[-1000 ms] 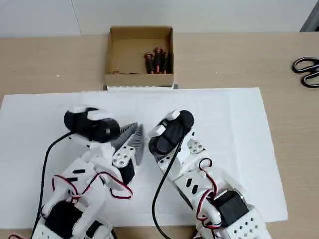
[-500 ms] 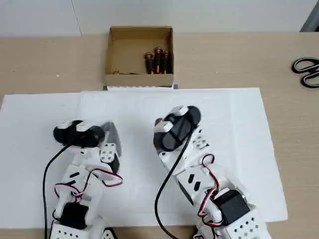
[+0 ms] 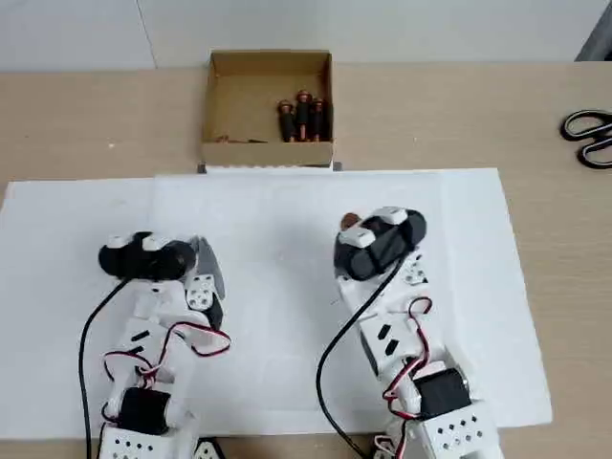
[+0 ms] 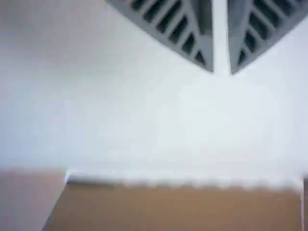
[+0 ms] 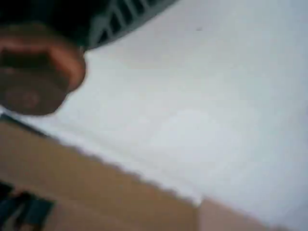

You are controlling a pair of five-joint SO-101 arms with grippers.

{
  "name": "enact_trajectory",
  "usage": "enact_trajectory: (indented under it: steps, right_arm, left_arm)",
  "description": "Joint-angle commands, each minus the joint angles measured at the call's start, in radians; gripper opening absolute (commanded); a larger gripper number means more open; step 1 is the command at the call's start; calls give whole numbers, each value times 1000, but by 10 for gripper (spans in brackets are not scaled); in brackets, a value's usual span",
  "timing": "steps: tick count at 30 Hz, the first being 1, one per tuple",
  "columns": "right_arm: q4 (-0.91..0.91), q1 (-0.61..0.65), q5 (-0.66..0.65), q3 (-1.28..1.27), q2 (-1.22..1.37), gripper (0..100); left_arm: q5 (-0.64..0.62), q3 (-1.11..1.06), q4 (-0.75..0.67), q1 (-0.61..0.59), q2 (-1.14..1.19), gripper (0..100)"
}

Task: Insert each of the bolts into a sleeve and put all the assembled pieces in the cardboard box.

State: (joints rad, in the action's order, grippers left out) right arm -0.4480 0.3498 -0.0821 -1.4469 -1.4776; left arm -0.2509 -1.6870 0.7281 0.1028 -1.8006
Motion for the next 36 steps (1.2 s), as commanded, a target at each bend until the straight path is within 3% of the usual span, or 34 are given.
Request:
enact_trajectory:
  steps: [1, 7, 14, 25, 36]
  right_arm:
    - [93, -64, 0, 26, 18, 4]
    - [209, -110, 87, 244, 315, 4]
    - [315, -101, 130, 589, 800, 4]
    - [432, -48, 123, 1135, 1429, 4]
    - [371, 8, 9, 1783, 2003, 4]
  left_arm:
    - [-28, 5, 74, -5, -8, 5]
    - [-140, 5, 84, -5, -6, 5]
    - [-147, 5, 160, -5, -8, 5]
    - [-150, 5, 163, -5, -8, 5]
    - [-150, 5, 164, -5, -8, 5]
